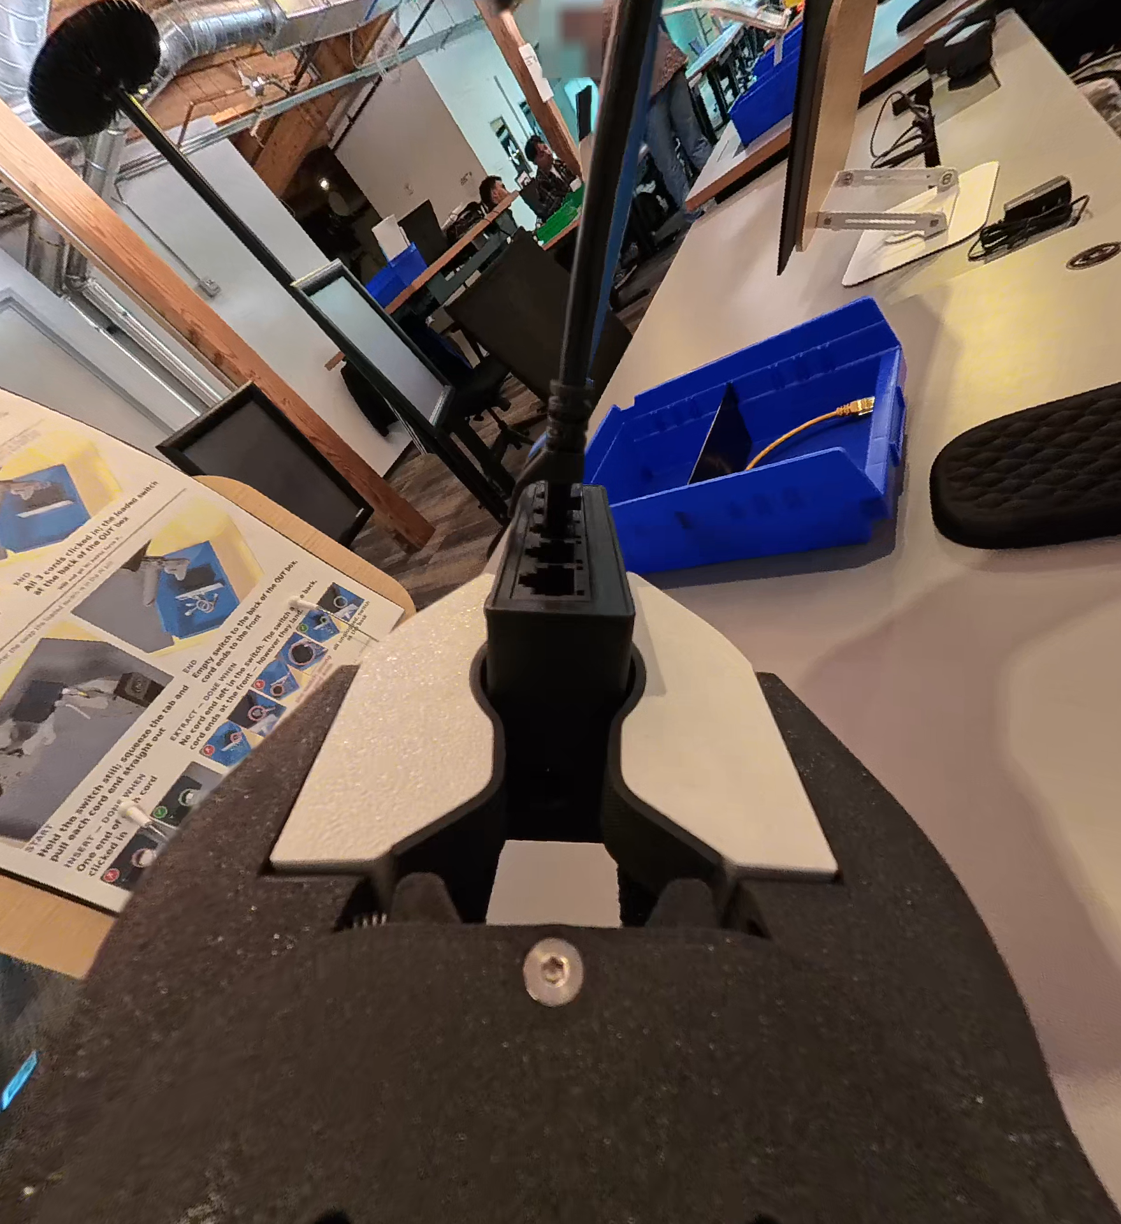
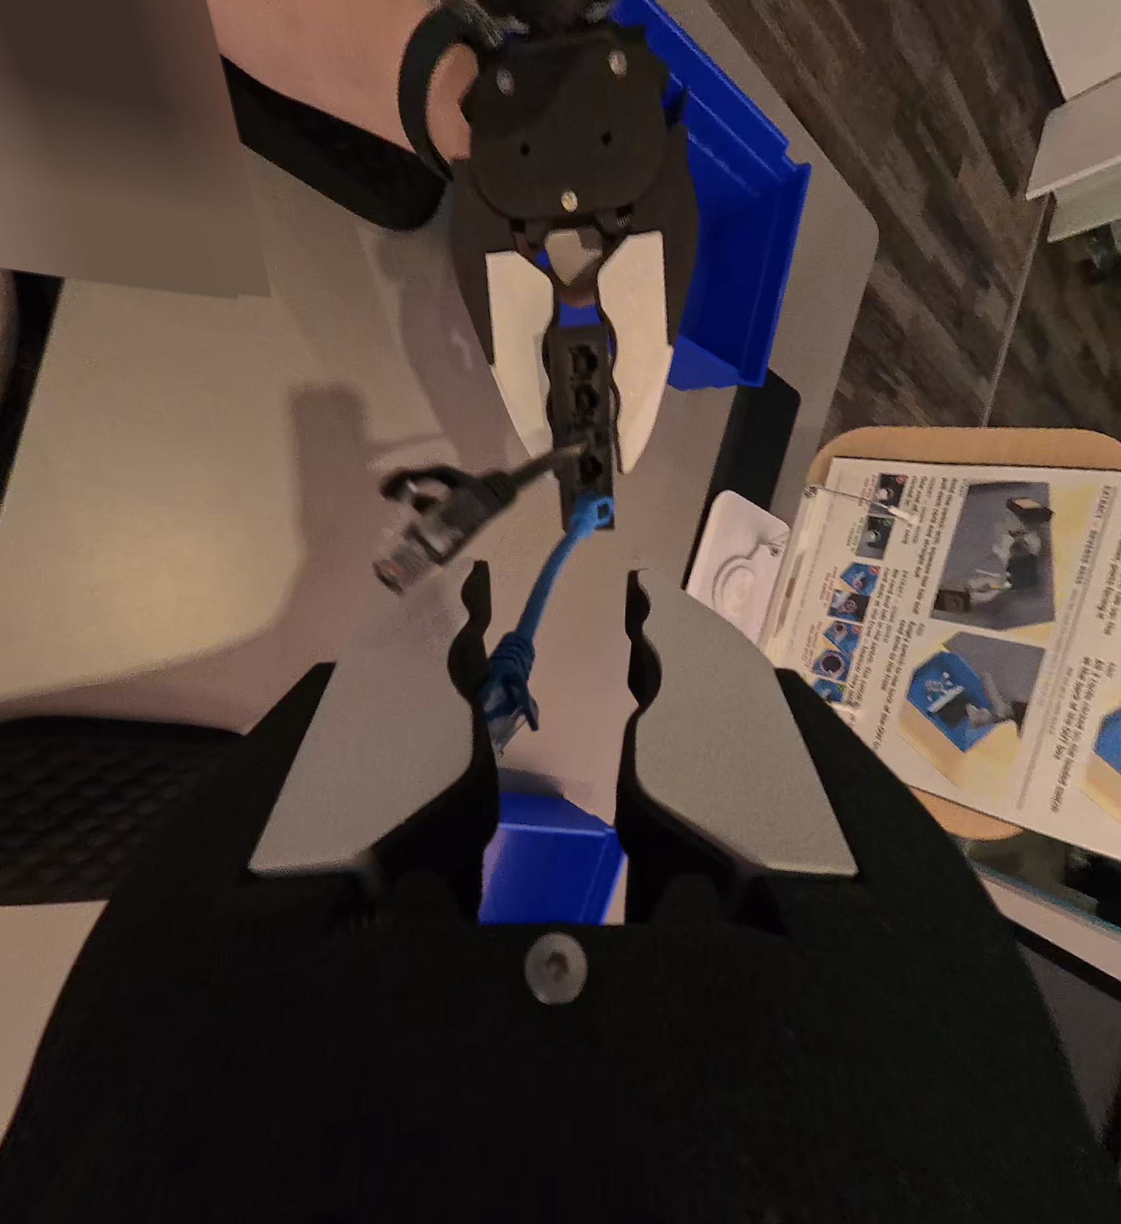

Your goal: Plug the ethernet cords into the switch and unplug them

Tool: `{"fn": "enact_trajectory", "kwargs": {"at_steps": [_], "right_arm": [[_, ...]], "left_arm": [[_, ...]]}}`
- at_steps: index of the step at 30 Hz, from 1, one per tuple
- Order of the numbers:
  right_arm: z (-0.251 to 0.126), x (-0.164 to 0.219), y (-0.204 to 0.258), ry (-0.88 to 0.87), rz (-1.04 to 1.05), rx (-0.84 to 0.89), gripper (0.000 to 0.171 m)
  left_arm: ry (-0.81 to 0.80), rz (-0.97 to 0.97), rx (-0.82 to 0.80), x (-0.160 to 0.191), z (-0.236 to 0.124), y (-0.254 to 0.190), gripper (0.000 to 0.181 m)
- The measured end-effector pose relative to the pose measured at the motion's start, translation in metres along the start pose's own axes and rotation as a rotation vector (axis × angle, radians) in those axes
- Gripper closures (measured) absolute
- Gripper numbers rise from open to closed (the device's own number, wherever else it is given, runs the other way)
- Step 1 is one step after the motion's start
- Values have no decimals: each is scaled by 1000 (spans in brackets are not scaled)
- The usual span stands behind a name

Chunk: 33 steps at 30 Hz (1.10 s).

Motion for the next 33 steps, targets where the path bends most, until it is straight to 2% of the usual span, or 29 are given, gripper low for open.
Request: {"fn": "enact_trajectory", "kwargs": {"at_steps": [3, 7, 12, 16, 19, 27, 30, 33], "right_arm": [[-6, 11, -10, 37, 0, 41, 133], [-5, 3, -8, 6, -2, 17, 134], [-4, -2, 6, 54, -17, -113, 138], [-12, 4, -1, 89, 63, -158, 138], [-13, -2, -3, 93, 24, -130, 134], [-27, -5, -4, 160, 10, -169, 137], [-34, -11, -10, 128, 18, -151, 137], [-24, -18, -13, 80, 10, -112, 138]], "left_arm": [[-11, 11, -4, -4, -3, -1, 152], [-16, 29, -12, -8, -1, -4, 152], [9, 86, -47, -6, 1, -6, 152], [45, 95, -63, -3, 3, -5, 152], [43, 77, -46, -2, 3, -5, 152], [45, 96, -22, -1, 3, -8, 152], [23, 91, 18, -4, 2, -13, 152], [-14, 80, 65, -10, 1, -20, 152]]}}
Point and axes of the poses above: each gripper's, where its closed fingertips meet, z out along the fingers, x out of its underside, y = z × x across the jaws, the point moved 2 cm from there along -z, back along the fingers, and after that the axes turned 4 degrees about y, right-handed, at the moved point
